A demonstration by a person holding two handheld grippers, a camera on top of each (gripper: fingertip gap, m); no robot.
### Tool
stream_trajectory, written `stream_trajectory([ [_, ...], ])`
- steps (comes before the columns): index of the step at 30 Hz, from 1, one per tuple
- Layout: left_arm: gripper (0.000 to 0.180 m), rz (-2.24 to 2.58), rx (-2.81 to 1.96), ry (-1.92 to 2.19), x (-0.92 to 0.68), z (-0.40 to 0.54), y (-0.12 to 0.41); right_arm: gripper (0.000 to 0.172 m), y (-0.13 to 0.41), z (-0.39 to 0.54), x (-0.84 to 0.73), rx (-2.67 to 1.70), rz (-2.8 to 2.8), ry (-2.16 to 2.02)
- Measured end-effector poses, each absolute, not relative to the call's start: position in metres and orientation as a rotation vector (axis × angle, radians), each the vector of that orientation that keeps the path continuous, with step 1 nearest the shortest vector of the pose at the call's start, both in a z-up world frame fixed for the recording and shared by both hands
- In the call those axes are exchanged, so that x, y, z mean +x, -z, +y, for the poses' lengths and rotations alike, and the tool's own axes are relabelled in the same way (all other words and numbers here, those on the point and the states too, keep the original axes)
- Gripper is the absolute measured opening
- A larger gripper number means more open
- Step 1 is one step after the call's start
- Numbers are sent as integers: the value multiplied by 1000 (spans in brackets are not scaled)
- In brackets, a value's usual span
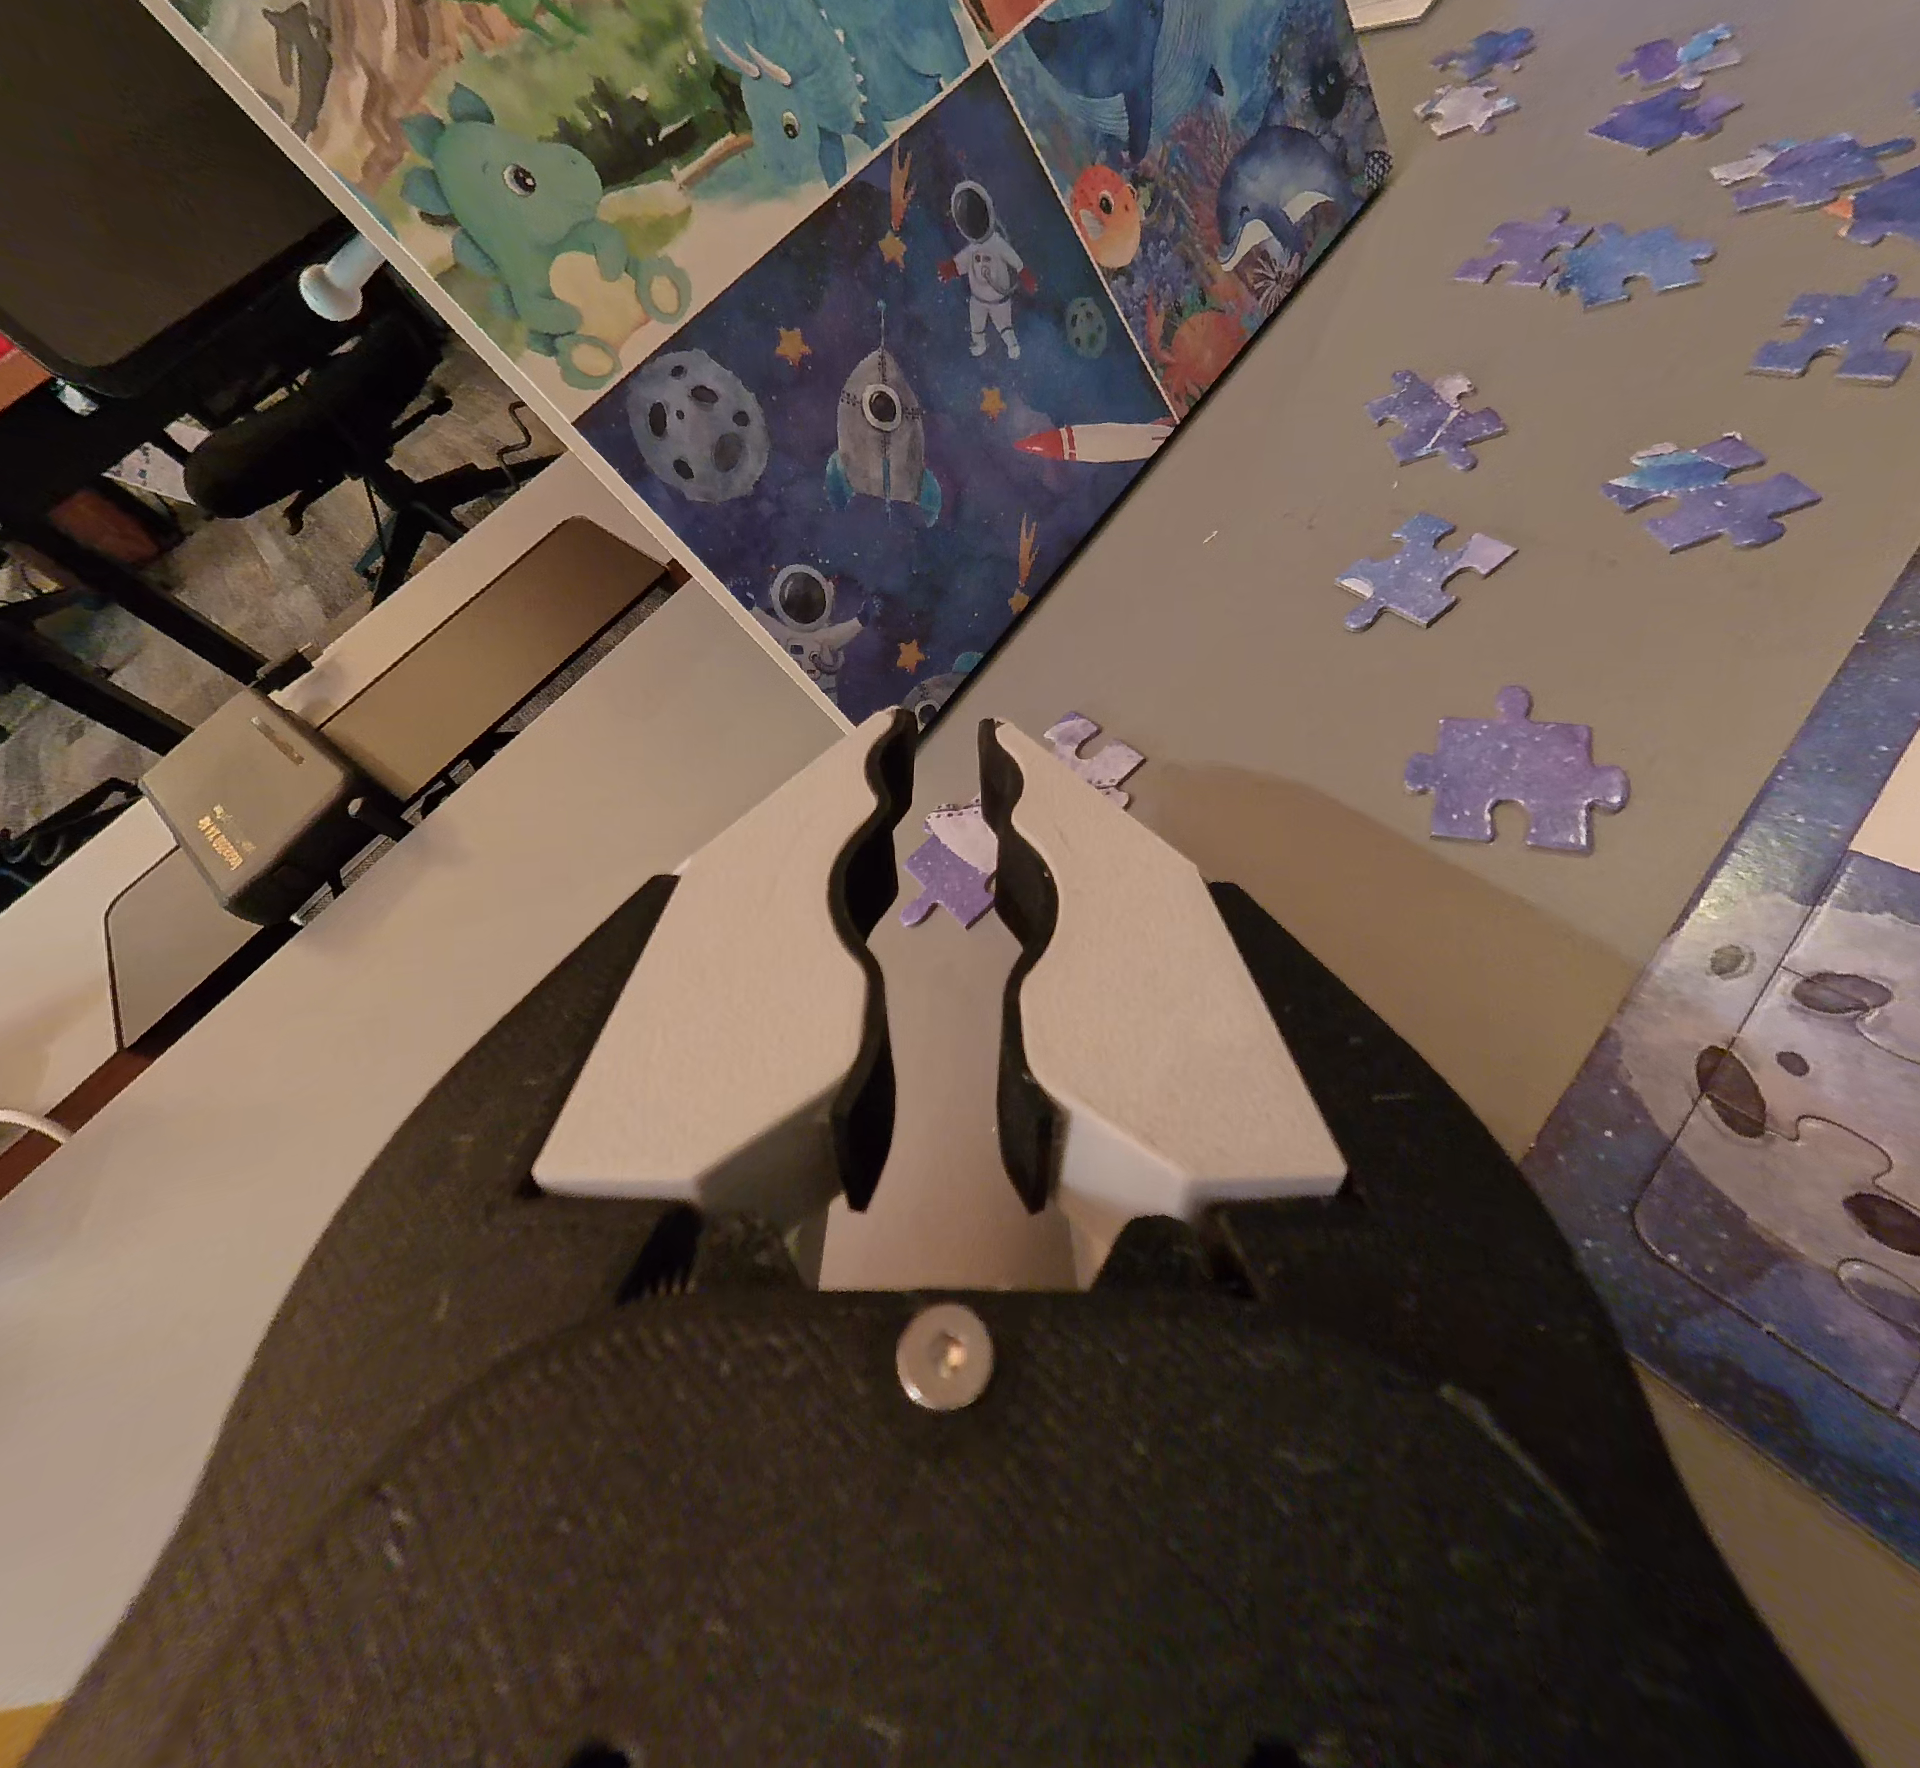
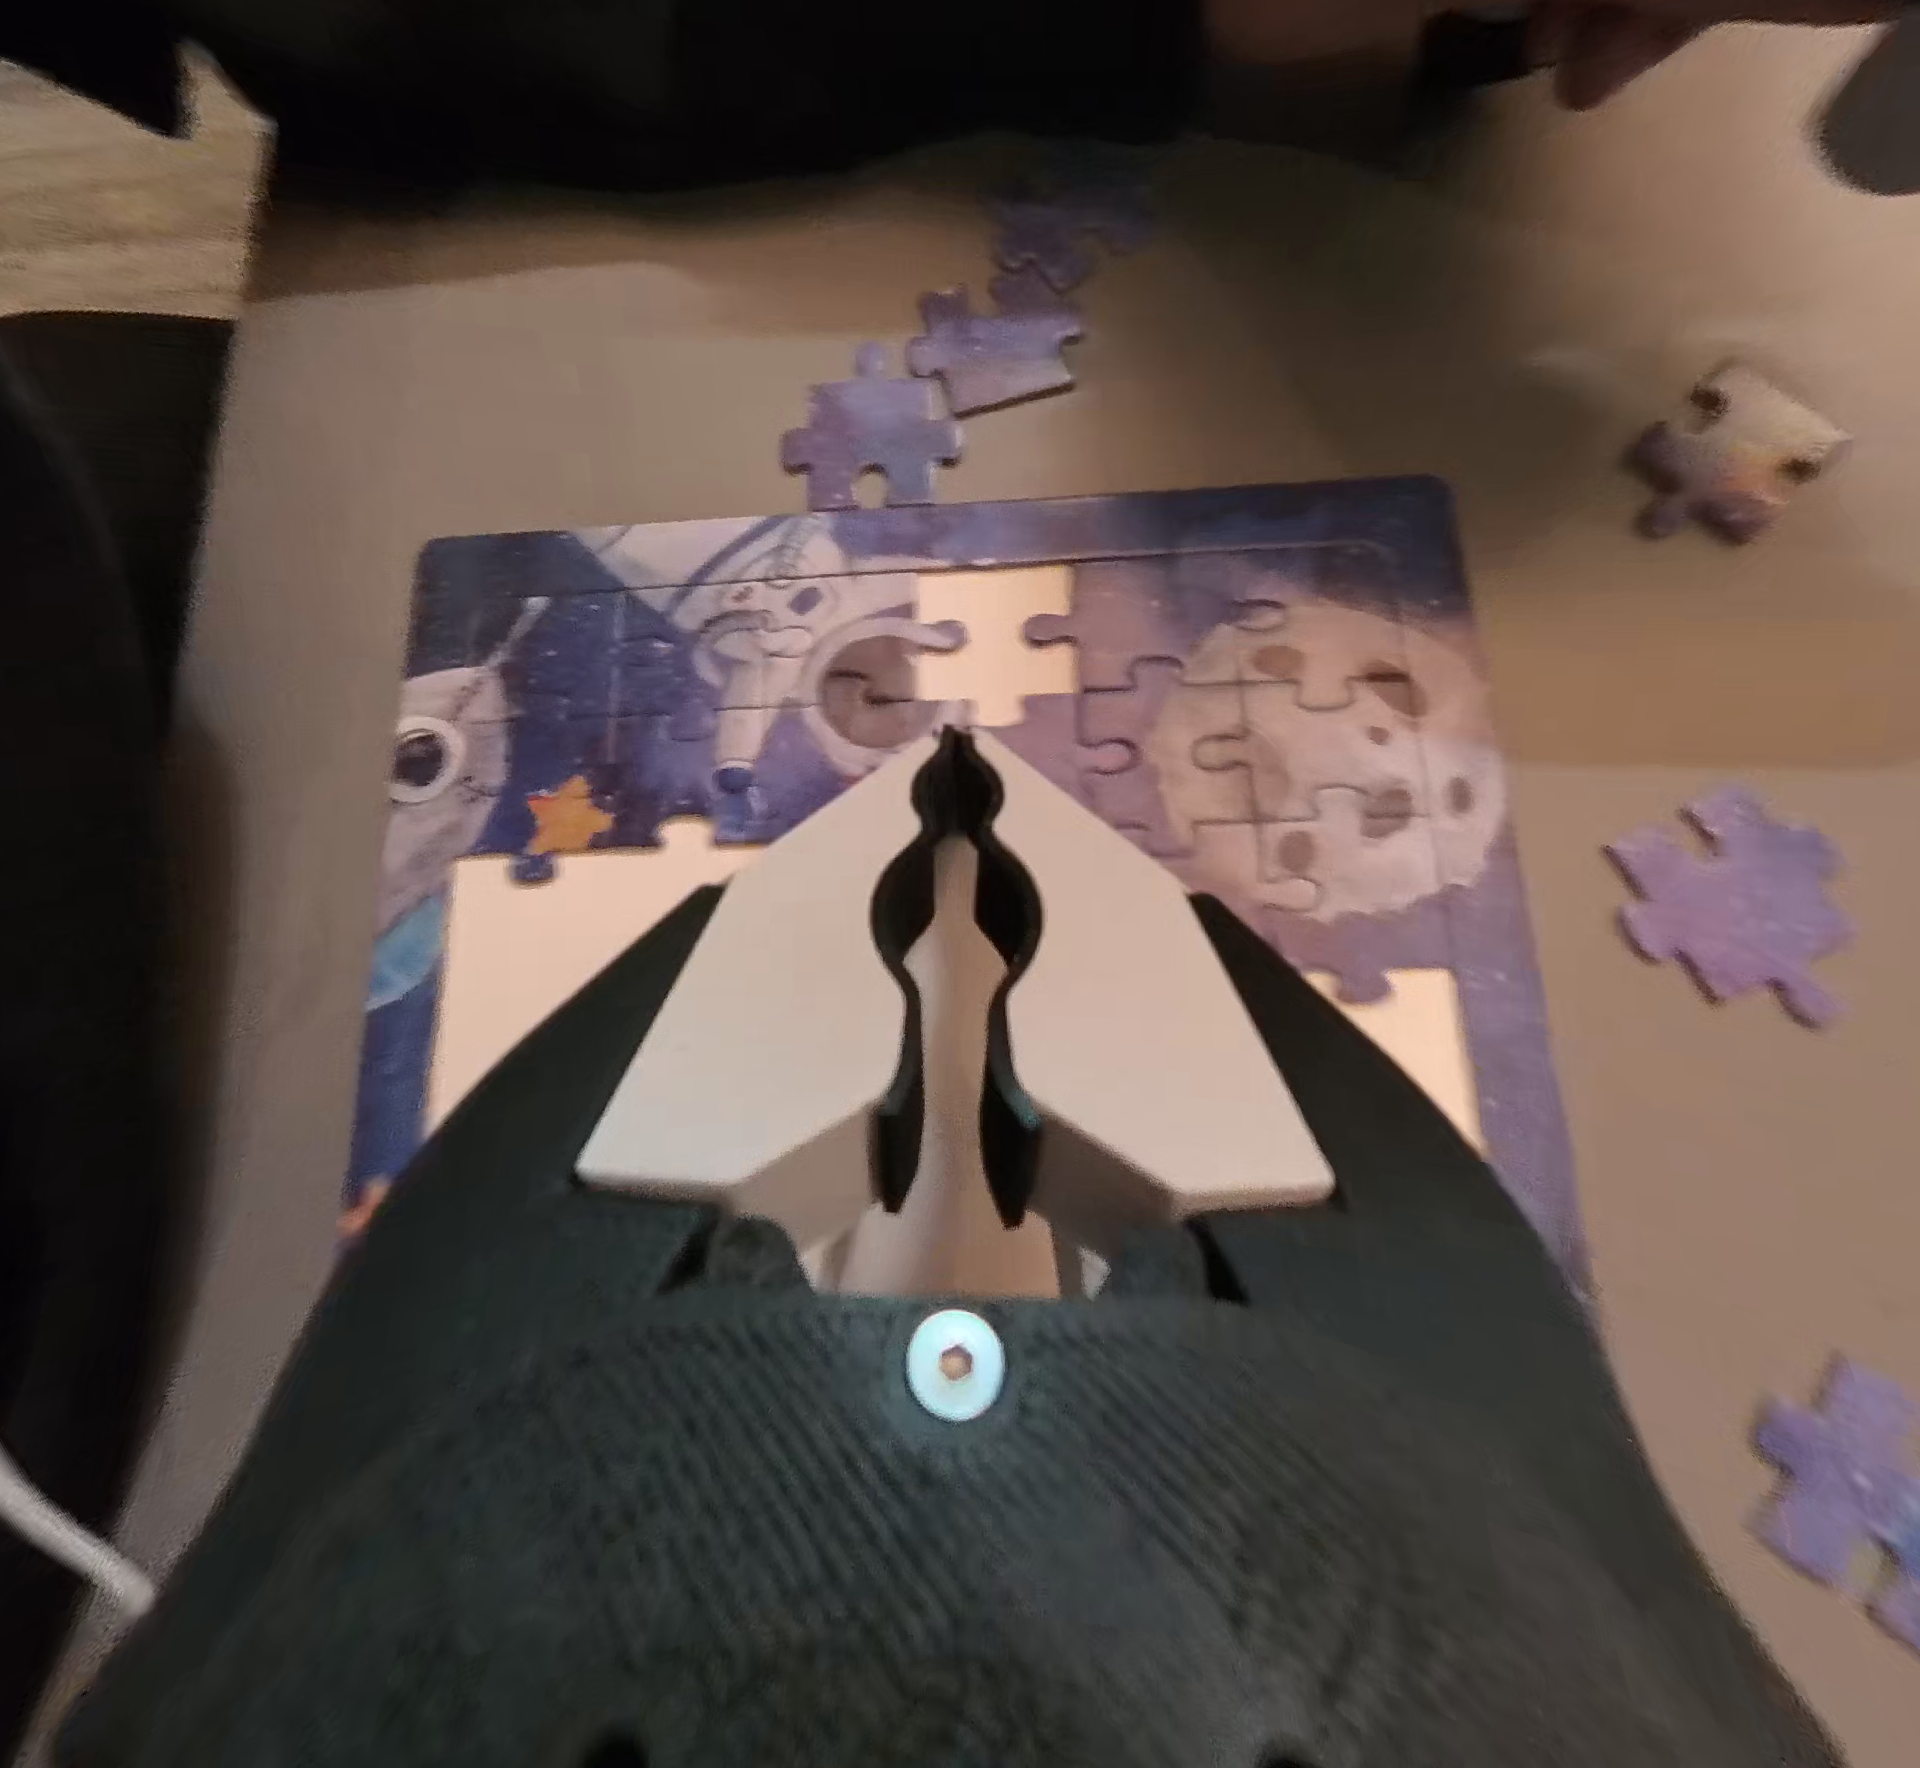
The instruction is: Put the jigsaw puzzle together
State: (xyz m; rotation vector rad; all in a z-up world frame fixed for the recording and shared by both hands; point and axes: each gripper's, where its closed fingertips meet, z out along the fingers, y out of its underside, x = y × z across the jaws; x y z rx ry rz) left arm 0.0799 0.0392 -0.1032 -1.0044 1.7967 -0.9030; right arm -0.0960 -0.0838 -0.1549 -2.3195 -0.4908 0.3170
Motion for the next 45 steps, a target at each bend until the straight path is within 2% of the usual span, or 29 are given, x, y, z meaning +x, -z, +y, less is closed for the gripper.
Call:
stream_trajectory([
  [2,10,1797,-1004,902,80,39,103,0,154,-92,-119,-2293,-560,-492],
  [7,10,1798,-1002,899,80,39,103,0,155,-81,-89,-2314,-456,-281],
  [10,10,1799,-1001,896,80,39,103,0,154,-92,-123,-2279,-573,-516],
  [14,10,1798,-1000,896,80,39,103,0,155,-78,-101,-2297,-504,-294],
  [17,10,1800,-998,892,80,39,104,0,154,-87,-132,-2269,-590,-508],
  [20,10,1800,-998,891,80,39,104,0,154,-73,-111,-2284,-524,-306],
  [24,10,1801,-997,889,80,39,104,0,154,-83,-135,-2267,-589,-495],
  [27,10,1801,-997,890,80,39,104,0,154,-73,-115,-2276,-539,-316],
  [30,10,1802,-996,888,80,39,104,0,154,-81,-131,-2270,-575,-461],
  [32,10,1801,-995,889,80,39,104,0,152,-76,-105,-2299,-517,-266],
  [34,10,1800,-996,890,80,39,104,0,129,-71,-63,-2206,-385,-44],
  [38,10,1800,-996,891,80,39,104,0,76,-97,-3,-1973,-91,-96],
  [45,10,1804,-996,890,80,38,104,0,45,-180,96,-1766,216,91],
])
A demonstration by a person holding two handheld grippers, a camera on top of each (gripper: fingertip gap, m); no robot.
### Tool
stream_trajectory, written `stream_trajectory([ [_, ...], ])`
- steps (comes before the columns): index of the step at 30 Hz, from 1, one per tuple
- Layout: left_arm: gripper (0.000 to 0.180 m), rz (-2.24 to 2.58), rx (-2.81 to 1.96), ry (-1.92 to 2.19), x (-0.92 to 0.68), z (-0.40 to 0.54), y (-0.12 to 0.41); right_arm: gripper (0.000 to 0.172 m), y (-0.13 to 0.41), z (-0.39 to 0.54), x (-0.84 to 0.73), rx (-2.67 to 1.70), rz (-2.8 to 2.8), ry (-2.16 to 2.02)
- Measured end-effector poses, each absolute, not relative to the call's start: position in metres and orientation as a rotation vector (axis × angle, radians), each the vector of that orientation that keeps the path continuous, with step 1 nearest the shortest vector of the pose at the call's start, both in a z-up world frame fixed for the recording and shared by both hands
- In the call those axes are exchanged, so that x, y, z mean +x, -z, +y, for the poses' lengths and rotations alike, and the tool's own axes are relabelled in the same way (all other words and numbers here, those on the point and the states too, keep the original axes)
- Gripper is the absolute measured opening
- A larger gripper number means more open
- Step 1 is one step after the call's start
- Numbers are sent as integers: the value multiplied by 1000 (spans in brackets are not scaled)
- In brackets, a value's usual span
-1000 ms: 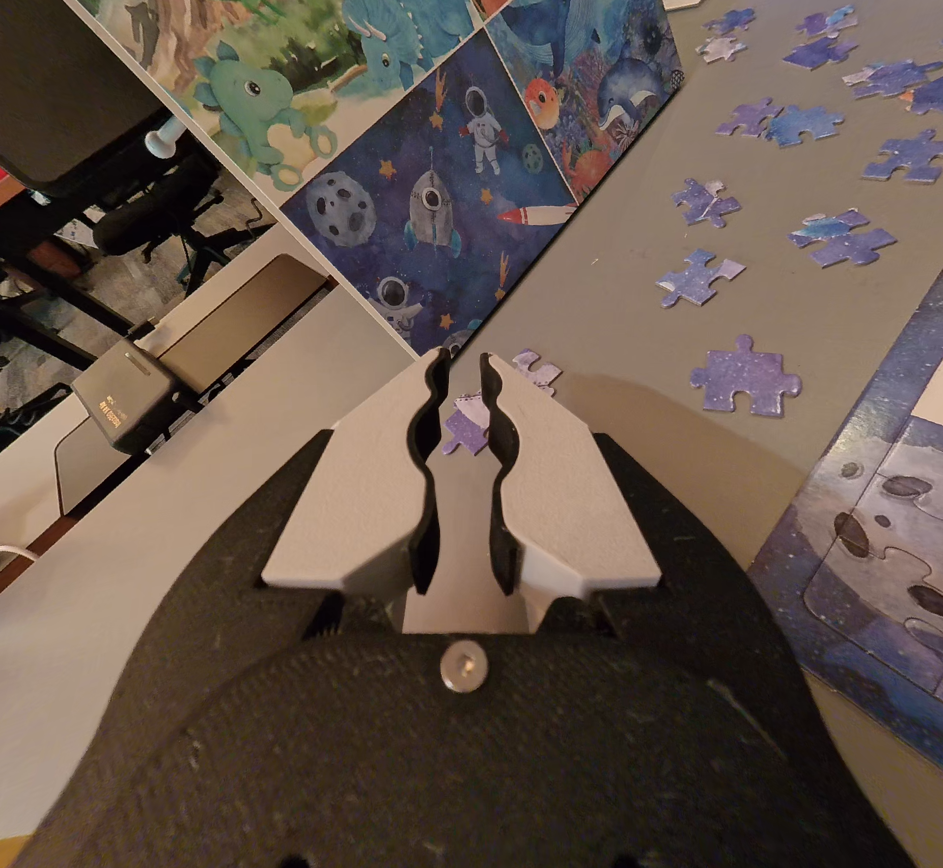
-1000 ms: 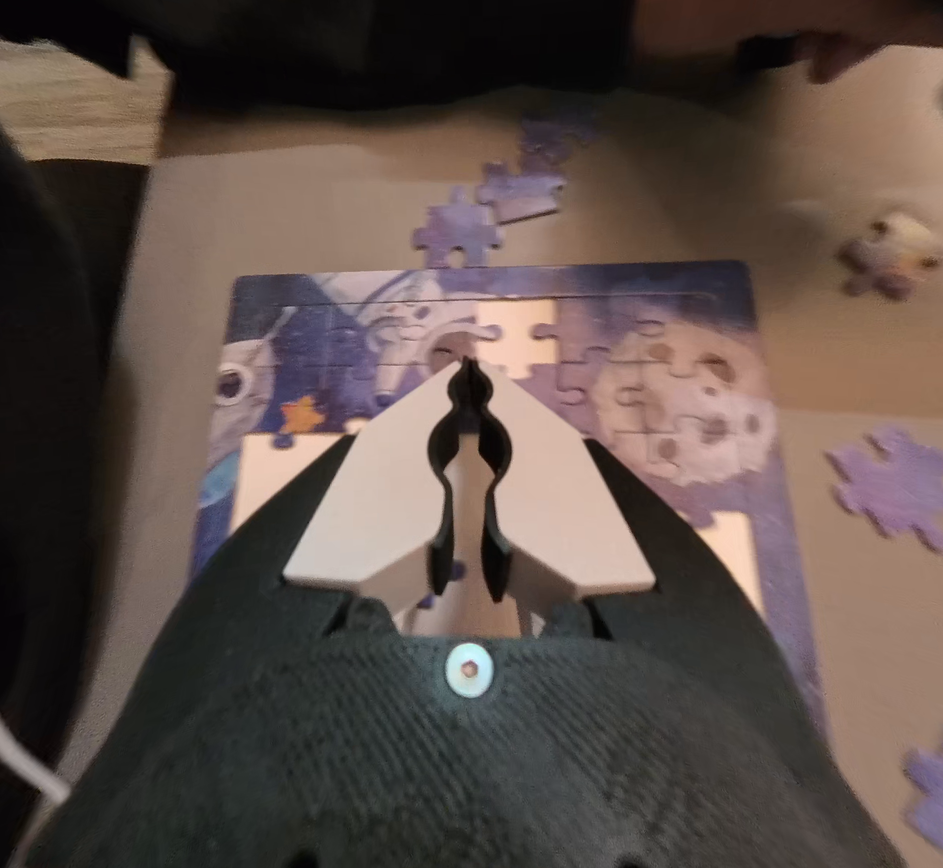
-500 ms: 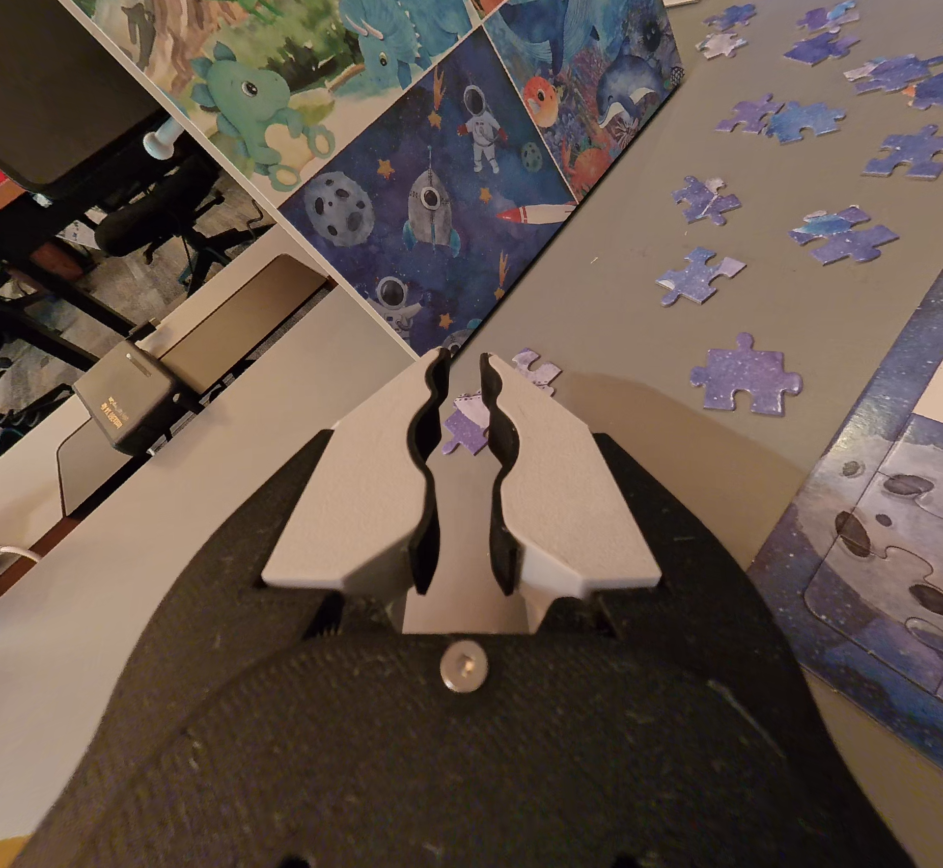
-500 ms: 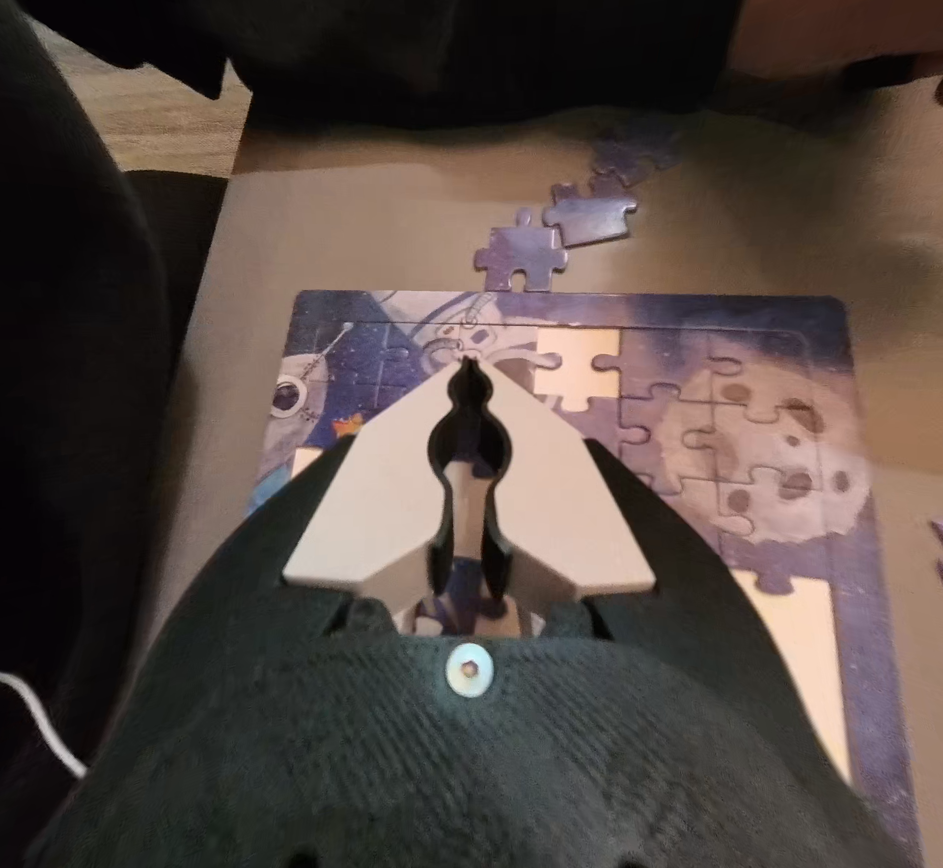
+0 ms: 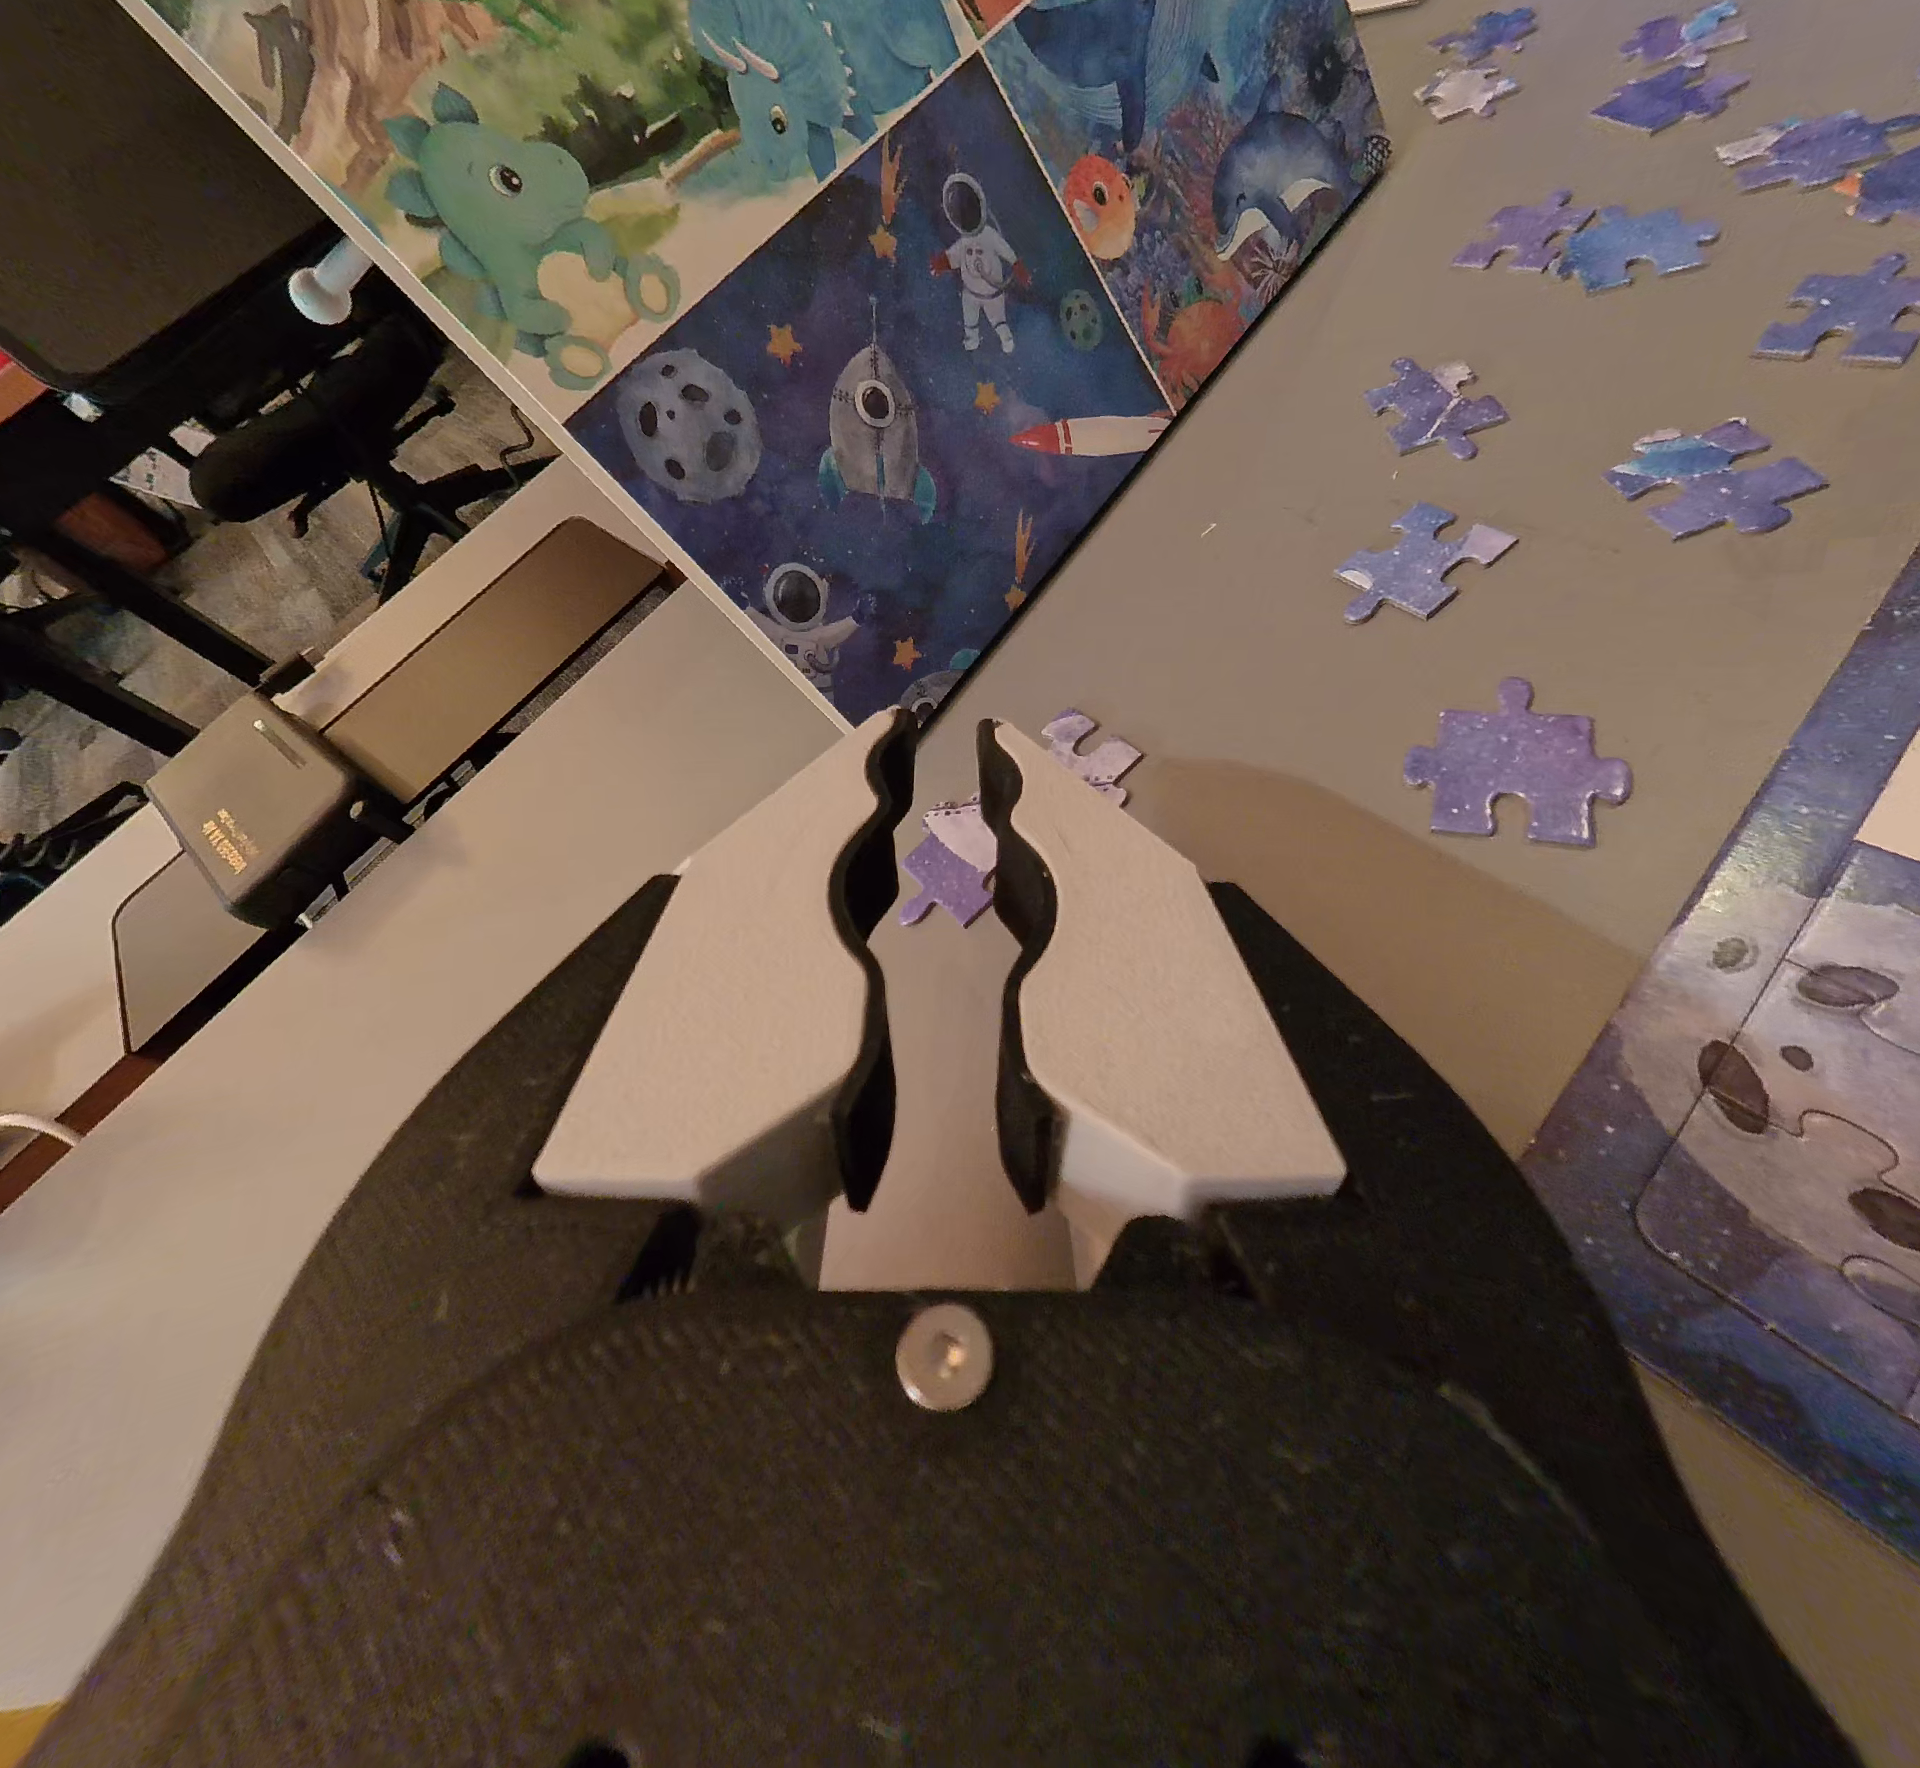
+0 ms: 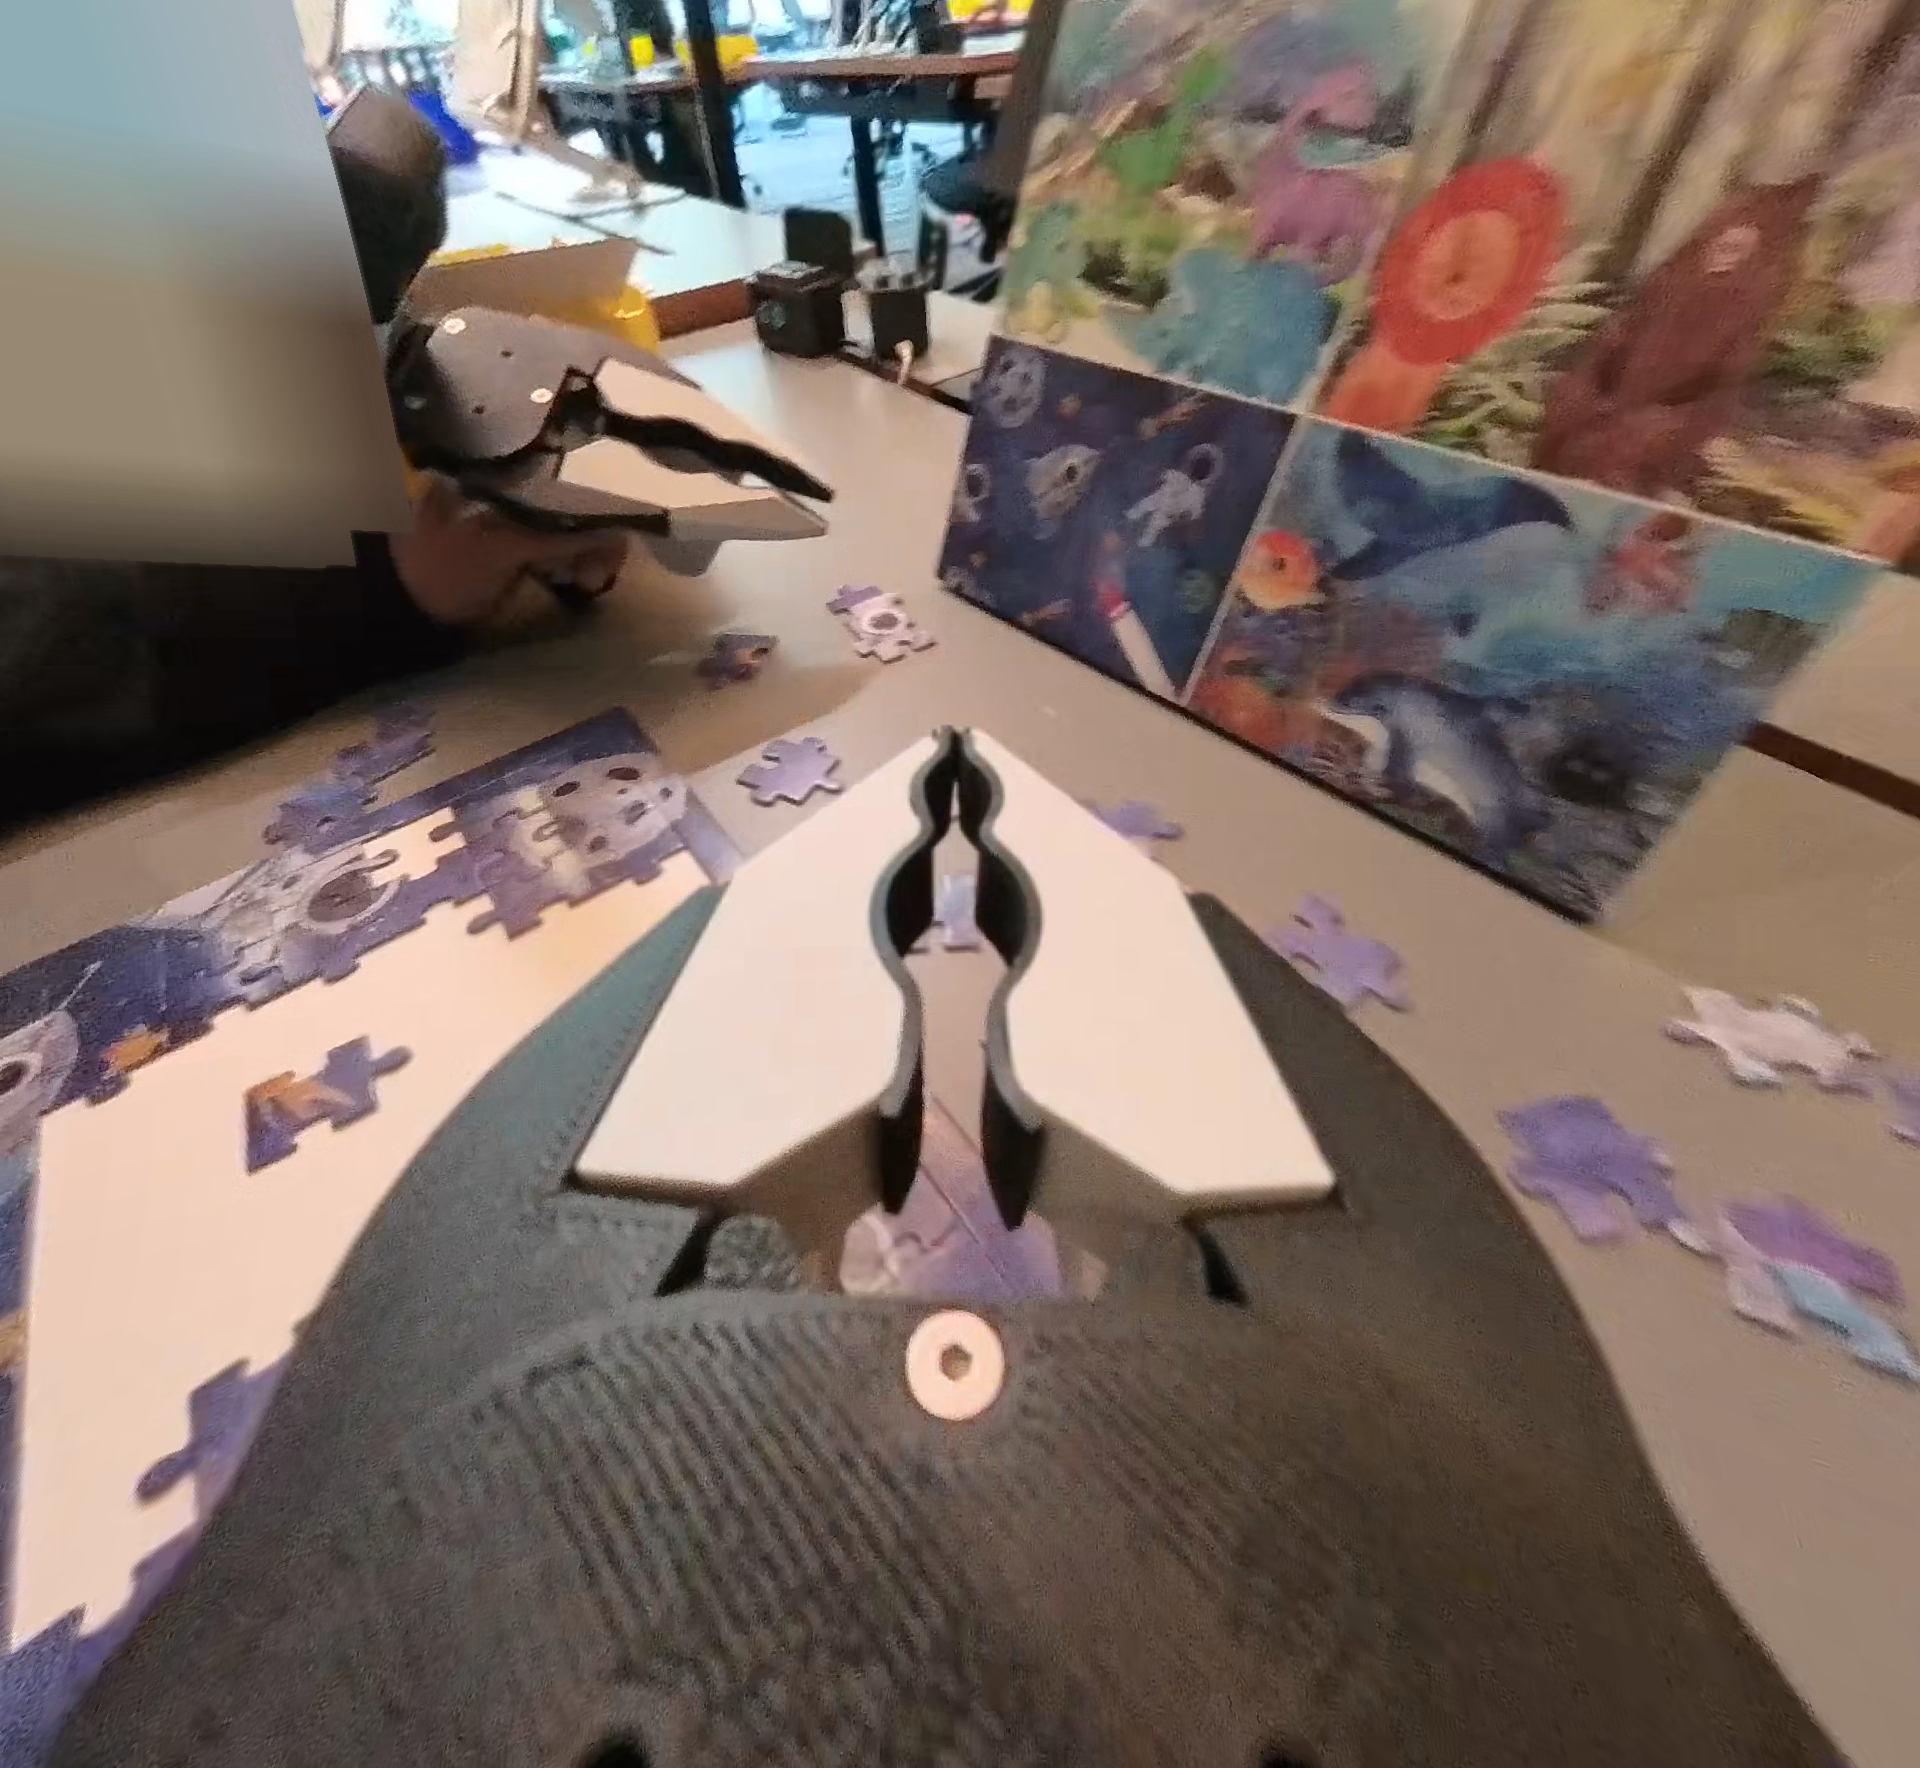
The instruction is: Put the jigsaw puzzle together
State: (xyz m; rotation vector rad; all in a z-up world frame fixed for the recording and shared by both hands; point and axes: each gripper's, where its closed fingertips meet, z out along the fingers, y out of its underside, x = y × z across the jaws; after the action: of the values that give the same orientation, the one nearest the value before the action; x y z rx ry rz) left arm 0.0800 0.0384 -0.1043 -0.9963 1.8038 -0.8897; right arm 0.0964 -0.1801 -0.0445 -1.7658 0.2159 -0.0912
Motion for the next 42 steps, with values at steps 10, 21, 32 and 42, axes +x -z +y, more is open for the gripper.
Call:
stream_trajectory([
  [10,10,1803,-995,889,80,38,104,0,55,-227,133,-1717,382,78],
  [21,10,1805,-993,885,80,38,105,0,65,-221,133,-1776,358,163],
  [32,10,1804,-993,885,80,38,105,0,62,-222,134,-1758,357,173],
  [42,10,1804,-994,886,80,38,104,0,52,-225,134,-1696,369,153],
])
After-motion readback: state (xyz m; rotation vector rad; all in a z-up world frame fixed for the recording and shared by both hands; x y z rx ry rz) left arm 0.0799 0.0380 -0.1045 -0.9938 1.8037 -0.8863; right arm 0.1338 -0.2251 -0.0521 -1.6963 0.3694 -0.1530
